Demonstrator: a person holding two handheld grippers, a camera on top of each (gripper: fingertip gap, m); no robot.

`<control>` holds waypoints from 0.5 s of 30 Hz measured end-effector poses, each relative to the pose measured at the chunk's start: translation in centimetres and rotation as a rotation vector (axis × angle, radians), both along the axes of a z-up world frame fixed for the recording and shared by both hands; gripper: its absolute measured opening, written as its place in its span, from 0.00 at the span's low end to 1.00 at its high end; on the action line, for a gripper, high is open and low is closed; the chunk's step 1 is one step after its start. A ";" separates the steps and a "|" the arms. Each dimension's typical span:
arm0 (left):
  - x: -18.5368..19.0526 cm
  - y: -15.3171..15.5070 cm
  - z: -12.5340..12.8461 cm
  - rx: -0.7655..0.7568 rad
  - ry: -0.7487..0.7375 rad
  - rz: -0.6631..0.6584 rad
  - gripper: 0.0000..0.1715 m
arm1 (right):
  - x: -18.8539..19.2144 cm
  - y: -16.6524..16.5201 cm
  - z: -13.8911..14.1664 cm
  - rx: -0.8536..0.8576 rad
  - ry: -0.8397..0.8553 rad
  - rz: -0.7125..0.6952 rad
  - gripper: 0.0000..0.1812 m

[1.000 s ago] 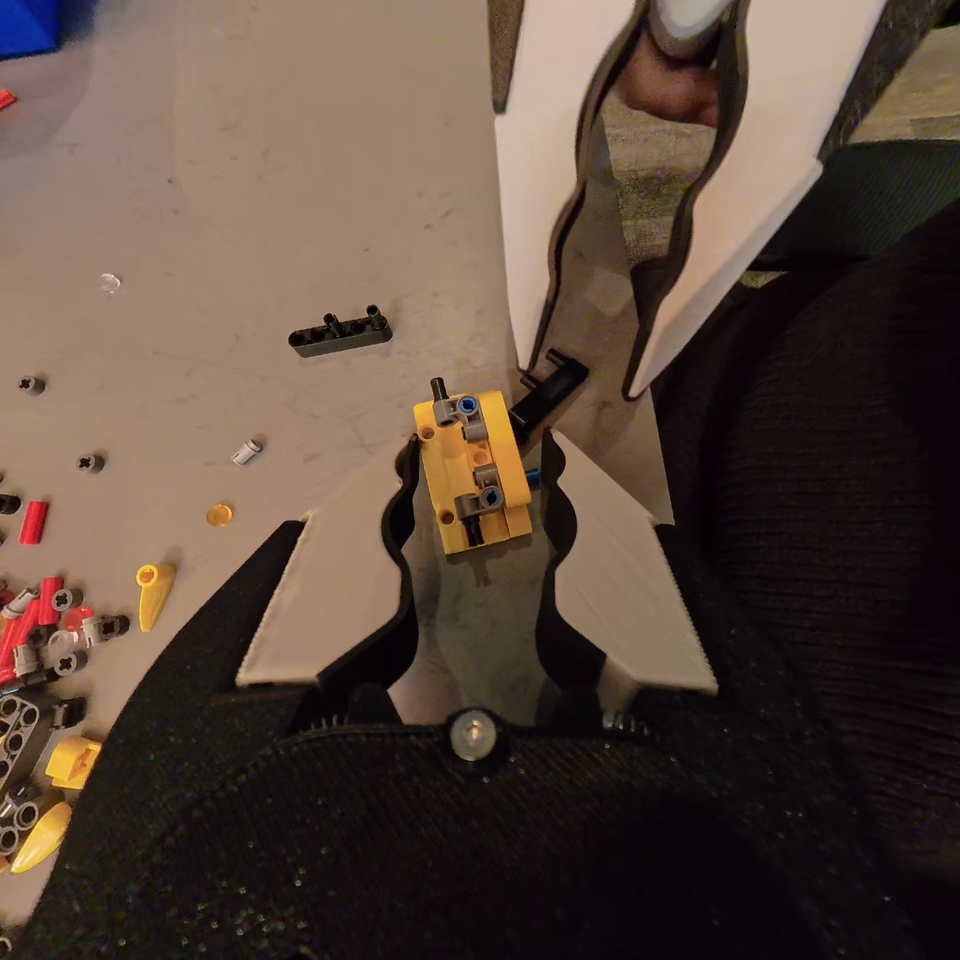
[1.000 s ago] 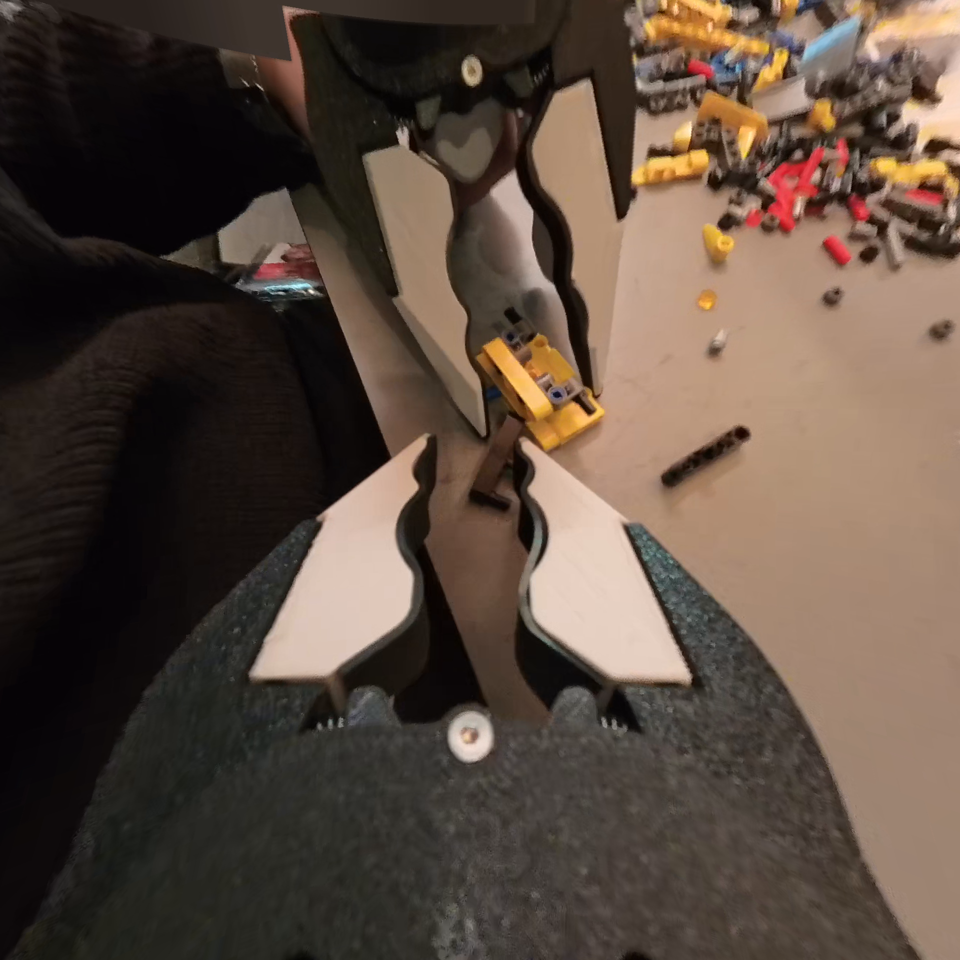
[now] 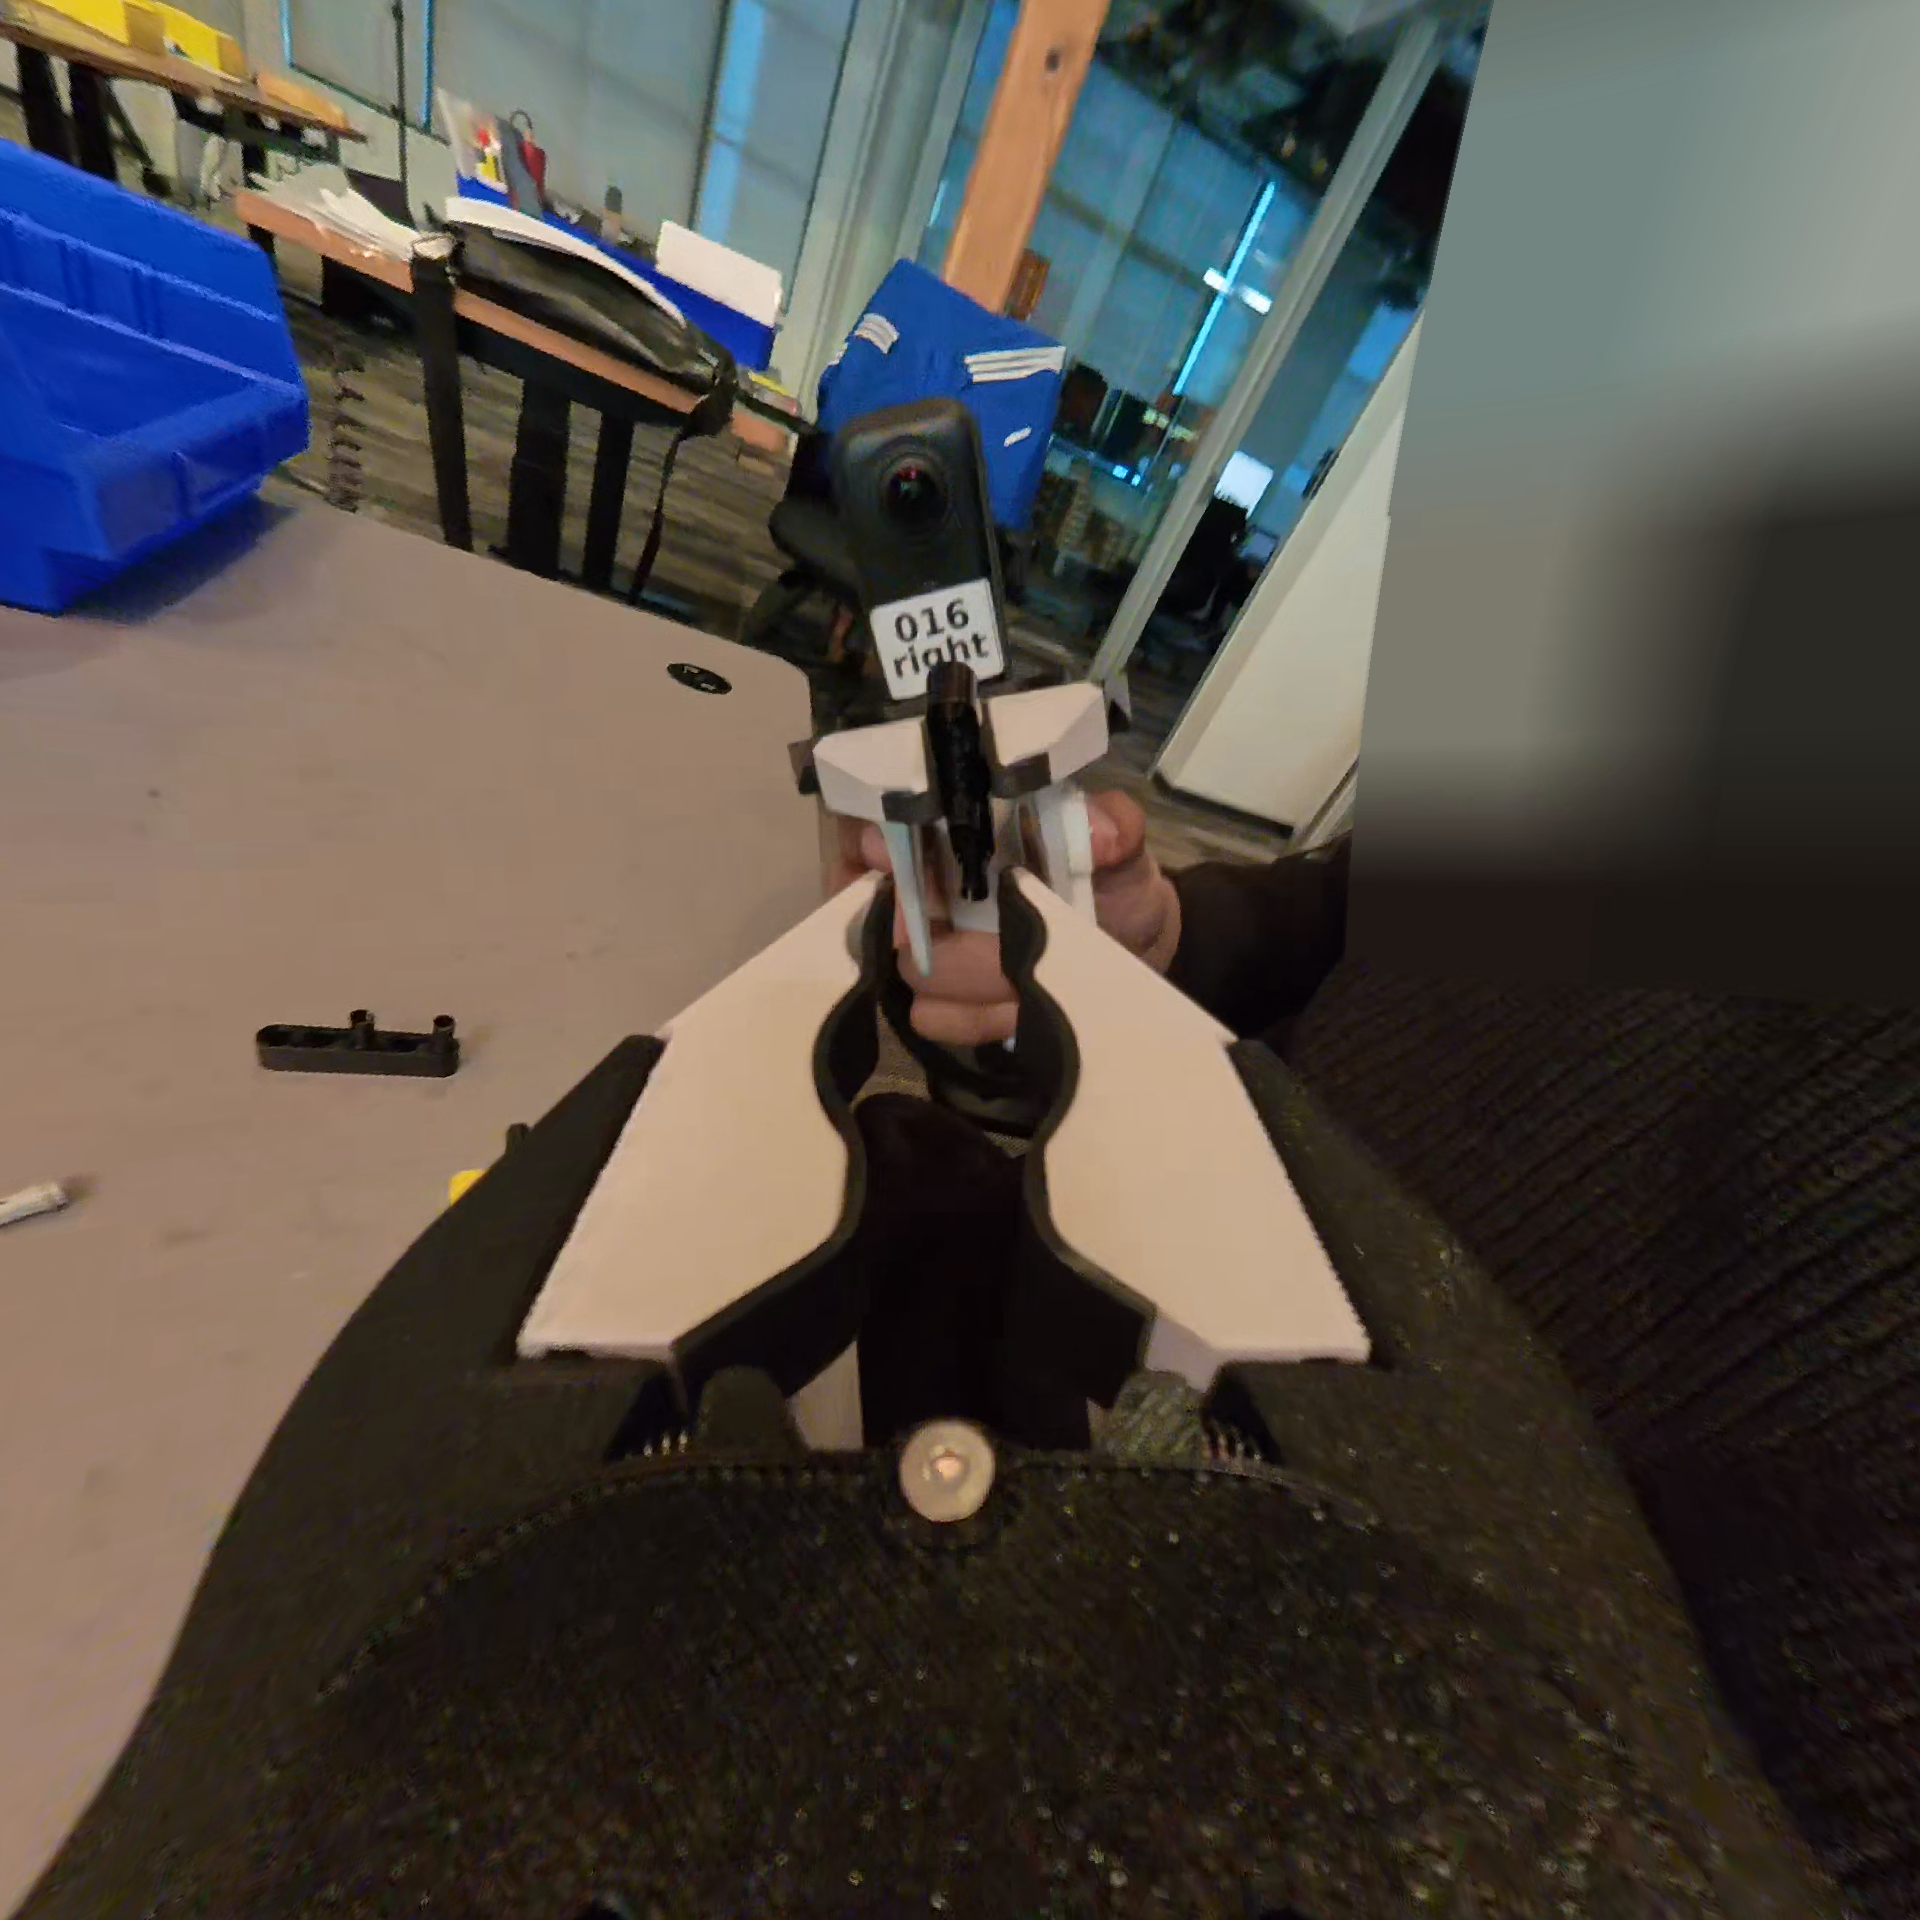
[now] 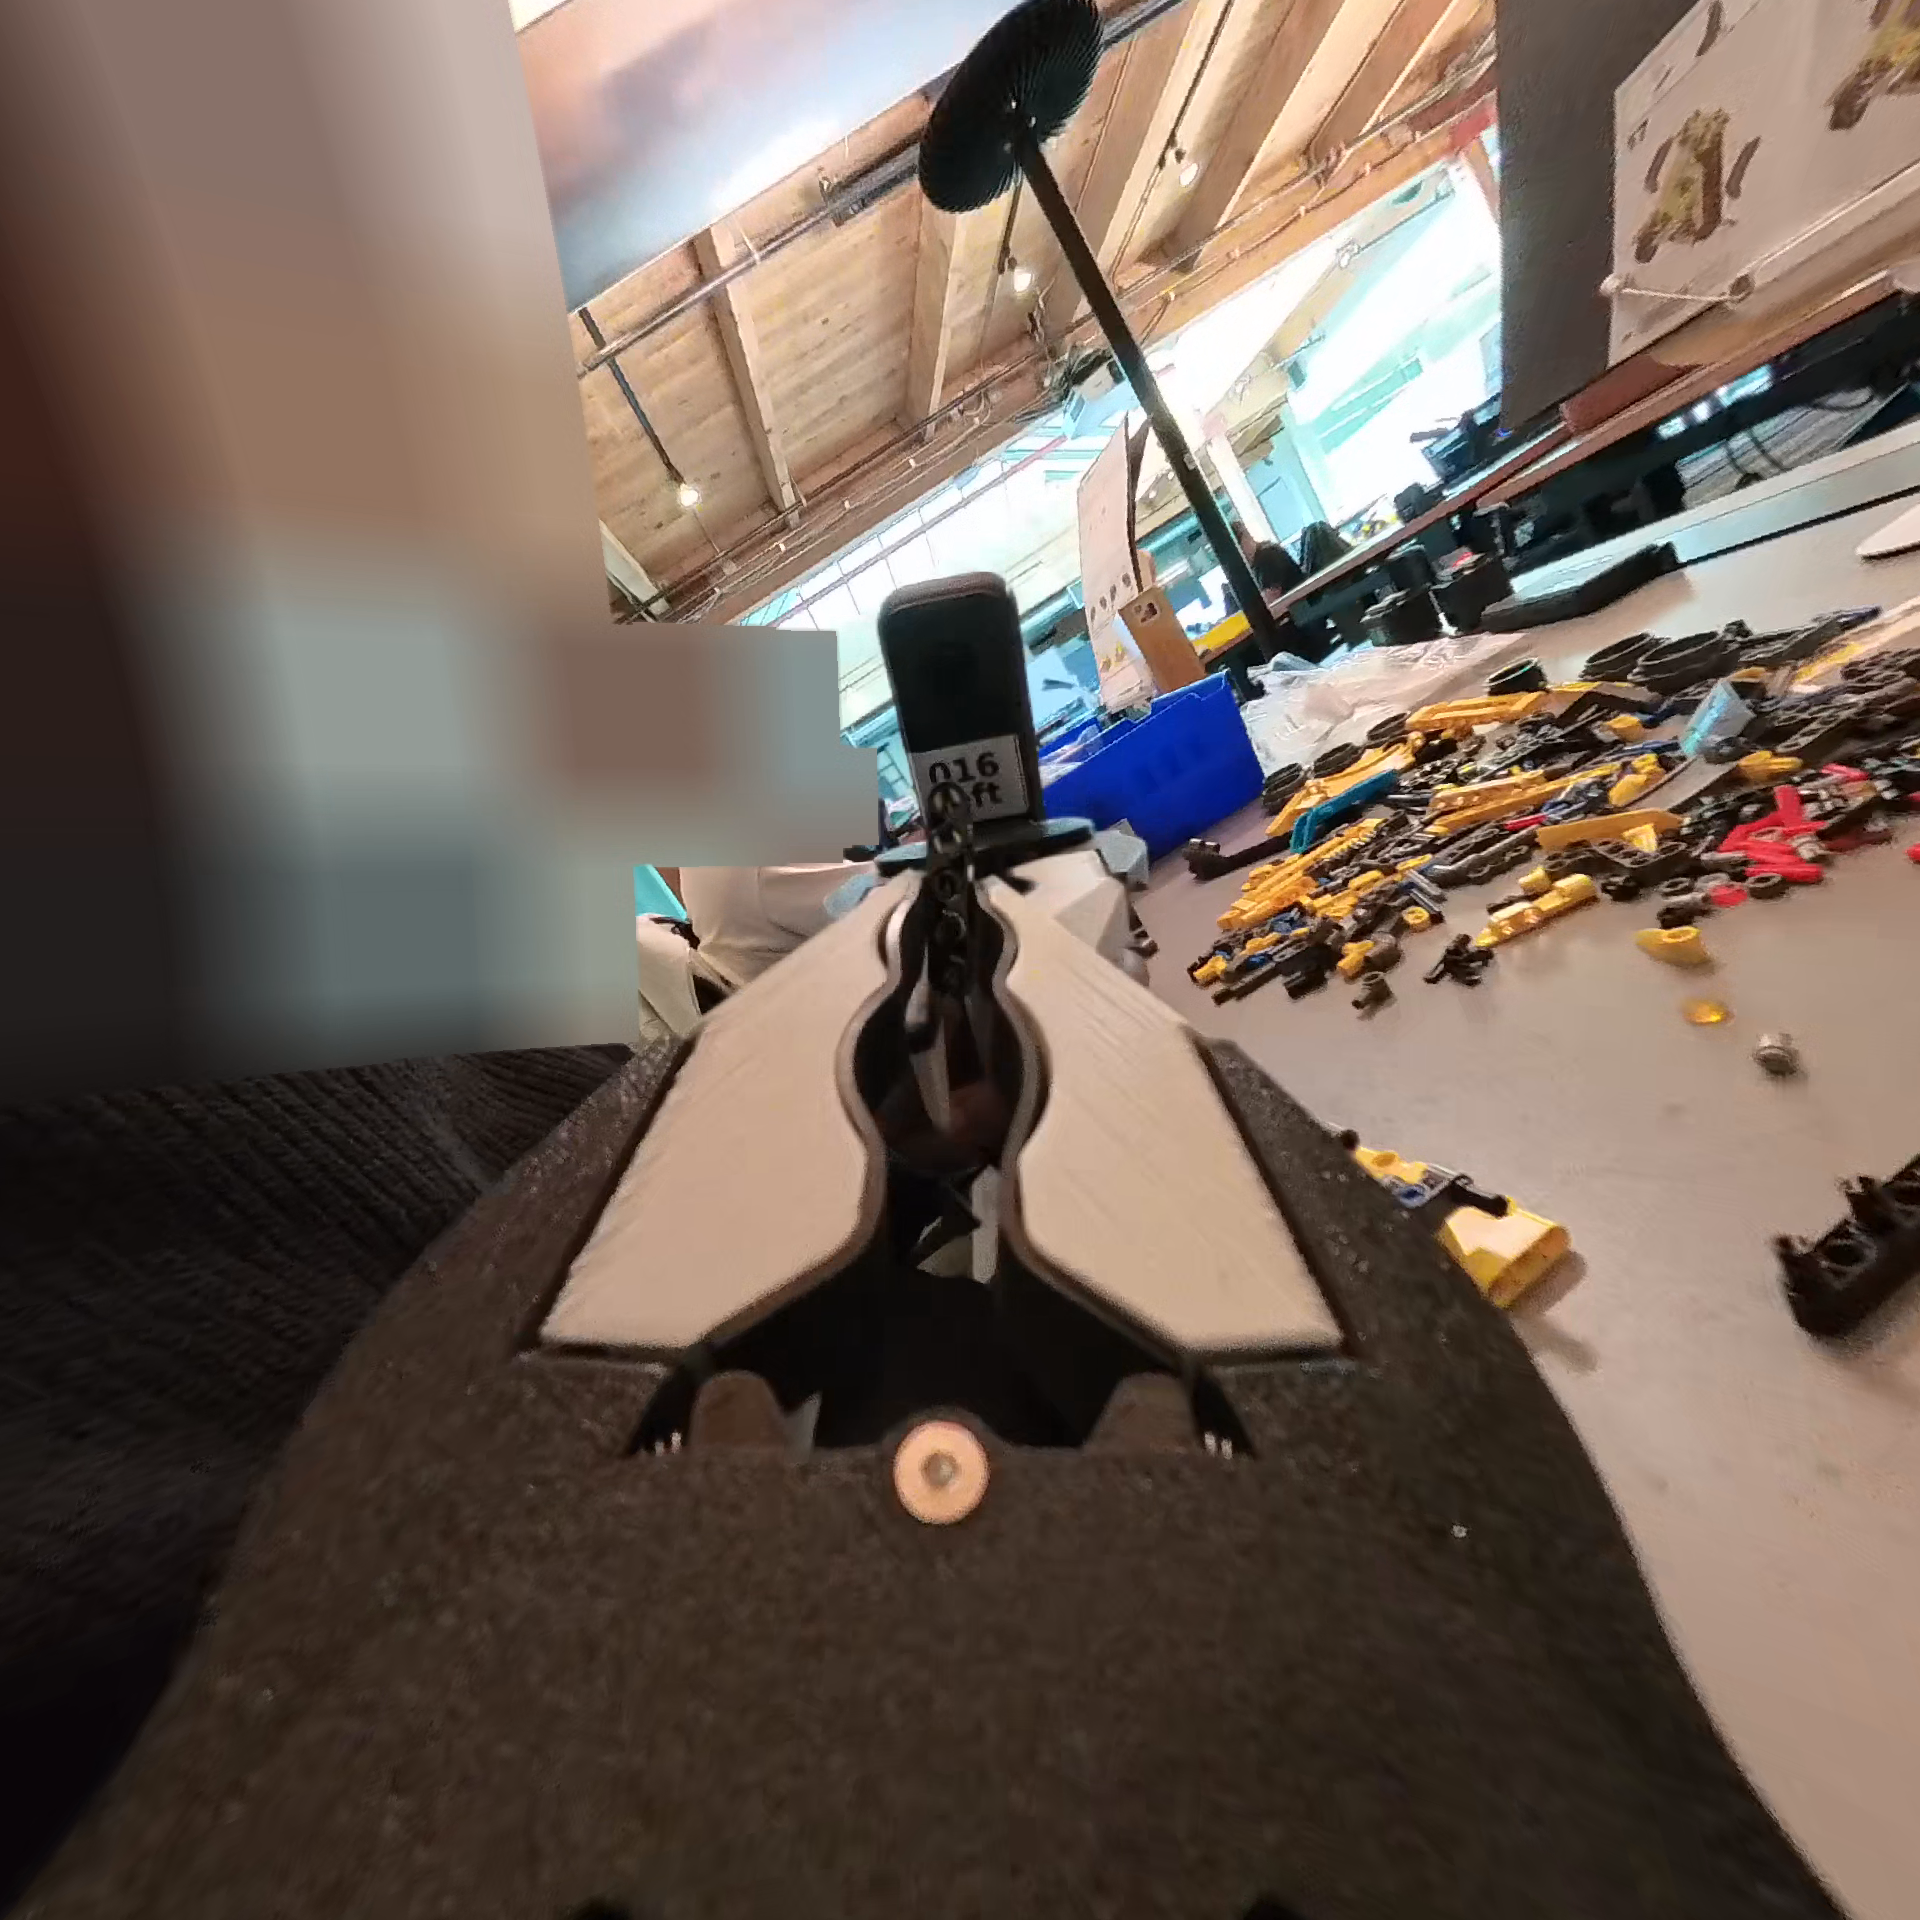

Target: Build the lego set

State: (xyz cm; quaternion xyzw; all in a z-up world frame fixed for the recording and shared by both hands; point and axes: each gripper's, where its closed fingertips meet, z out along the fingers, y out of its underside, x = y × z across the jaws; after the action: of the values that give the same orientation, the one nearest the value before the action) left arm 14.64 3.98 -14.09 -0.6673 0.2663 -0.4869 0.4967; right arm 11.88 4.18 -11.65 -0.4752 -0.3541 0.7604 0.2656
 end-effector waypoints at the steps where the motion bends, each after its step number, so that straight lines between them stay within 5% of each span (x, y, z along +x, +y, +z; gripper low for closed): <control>1: 0.0 -0.1 0.3 -0.001 -0.033 -0.011 0.07 | -0.2 -0.1 -0.1 0.001 0.000 -0.008 0.04; 5: -0.4 -0.3 0.2 -0.014 -0.069 -0.019 0.02 | -0.5 0.1 -0.7 0.016 -0.021 -0.024 0.05; 10: -1.3 -0.3 -0.1 -0.044 -0.055 -0.002 0.02 | 0.0 1.8 -0.9 0.050 -0.066 -0.082 0.27; 15: -1.7 -0.3 -2.1 -0.089 0.102 0.006 0.02 | -0.2 1.1 -3.9 0.203 -0.306 -0.022 0.36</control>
State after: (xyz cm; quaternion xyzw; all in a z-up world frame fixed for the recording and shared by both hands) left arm 12.93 3.72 -16.18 -0.7135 0.2671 -0.4622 0.4538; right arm 11.68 5.25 -15.56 -0.5599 -0.4600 0.6366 0.2638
